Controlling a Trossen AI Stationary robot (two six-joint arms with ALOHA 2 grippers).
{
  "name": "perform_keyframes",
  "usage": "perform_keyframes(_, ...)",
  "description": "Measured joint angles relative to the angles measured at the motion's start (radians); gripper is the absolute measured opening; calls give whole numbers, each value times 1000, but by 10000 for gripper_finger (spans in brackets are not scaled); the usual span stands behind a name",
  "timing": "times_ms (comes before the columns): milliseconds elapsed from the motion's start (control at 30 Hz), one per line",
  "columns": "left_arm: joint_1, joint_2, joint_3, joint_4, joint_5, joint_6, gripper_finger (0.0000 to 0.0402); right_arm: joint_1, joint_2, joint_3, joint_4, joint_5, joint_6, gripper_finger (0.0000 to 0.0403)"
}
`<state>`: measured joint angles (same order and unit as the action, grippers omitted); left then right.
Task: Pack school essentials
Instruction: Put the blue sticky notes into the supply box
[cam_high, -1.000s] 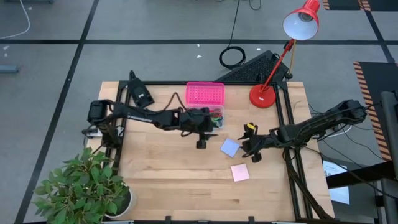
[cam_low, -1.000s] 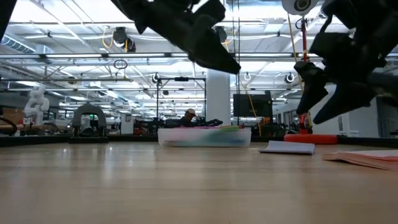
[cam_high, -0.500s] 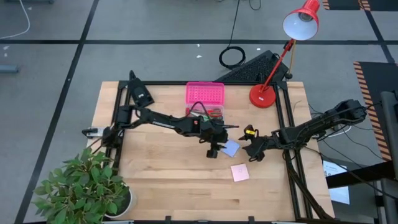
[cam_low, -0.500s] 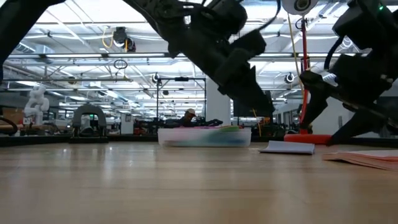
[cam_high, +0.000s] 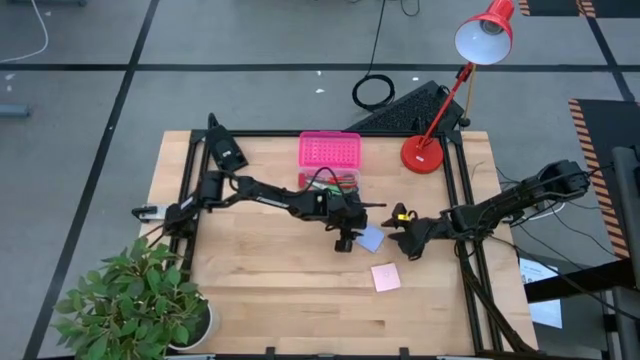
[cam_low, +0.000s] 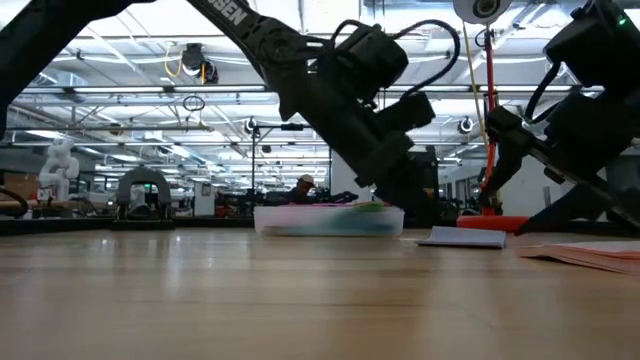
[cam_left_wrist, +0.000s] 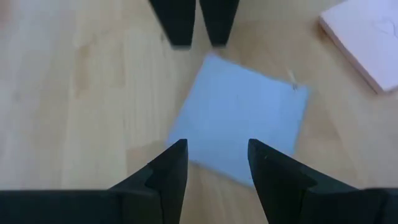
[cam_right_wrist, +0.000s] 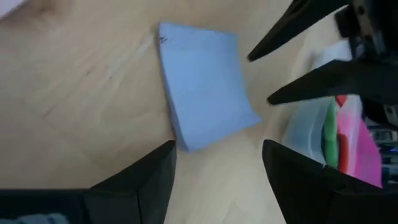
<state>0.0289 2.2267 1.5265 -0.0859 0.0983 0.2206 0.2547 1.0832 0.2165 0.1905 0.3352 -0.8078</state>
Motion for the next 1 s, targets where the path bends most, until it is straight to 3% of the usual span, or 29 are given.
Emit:
perform_keyframes(433,-7,36,1,39,-57,107,172,0,4,-10,1,-53,-102,233)
perform_keyframes(1000,-5,44,1,44,-57,153,172,-16,157,-5,137,-50,-174,216)
